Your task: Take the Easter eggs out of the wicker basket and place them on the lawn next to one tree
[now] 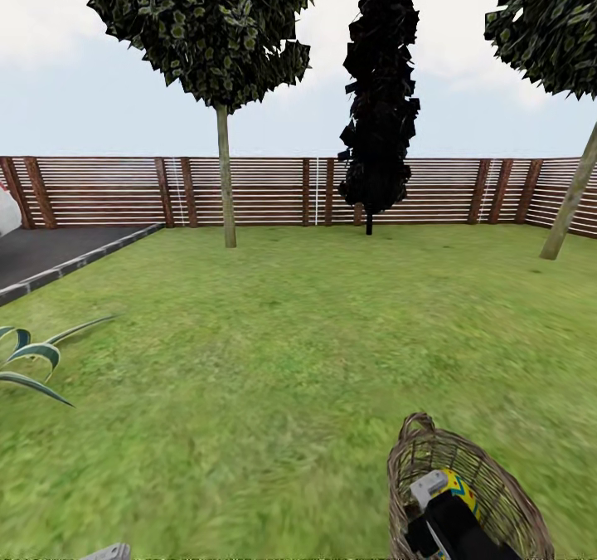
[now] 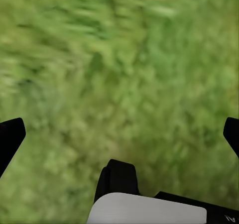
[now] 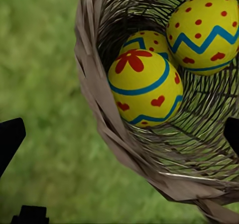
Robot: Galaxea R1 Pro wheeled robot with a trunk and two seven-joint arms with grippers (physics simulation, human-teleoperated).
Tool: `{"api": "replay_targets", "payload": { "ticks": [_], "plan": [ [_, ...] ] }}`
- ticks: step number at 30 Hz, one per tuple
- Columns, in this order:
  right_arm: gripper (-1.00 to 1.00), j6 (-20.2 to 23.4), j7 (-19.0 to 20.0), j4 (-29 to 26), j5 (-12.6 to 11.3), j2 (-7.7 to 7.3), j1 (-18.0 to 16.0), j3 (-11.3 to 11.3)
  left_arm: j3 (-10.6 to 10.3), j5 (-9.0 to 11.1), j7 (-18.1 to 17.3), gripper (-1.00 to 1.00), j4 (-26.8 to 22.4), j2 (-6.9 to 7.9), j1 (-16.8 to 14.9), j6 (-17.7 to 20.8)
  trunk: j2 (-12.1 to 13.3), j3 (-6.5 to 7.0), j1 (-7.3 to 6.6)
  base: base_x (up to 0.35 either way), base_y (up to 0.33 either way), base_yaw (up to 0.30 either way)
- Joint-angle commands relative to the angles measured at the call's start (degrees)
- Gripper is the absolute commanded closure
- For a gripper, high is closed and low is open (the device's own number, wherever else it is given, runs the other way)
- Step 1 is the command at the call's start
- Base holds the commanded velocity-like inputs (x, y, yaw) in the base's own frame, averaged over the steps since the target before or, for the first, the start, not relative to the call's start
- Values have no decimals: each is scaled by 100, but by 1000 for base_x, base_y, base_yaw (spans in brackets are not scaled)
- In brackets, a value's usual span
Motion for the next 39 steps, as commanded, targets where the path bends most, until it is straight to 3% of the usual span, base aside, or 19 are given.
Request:
{"api": "replay_targets", "payload": {
  "ticks": [1, 39],
  "plan": [
    [-100, 28, 32, -6, 58, -5, -7, 16, 5, 13, -2, -100, -9, -2, 1, 24, -44, -23, 22, 0, 0, 0],
    [-100, 25, 33, -18, 64, 9, -6, 52, -5, 13, -2, -100, -8, -8, 1, 23, -1568, -706, 857, 0, 0, 0]
  ]
}}
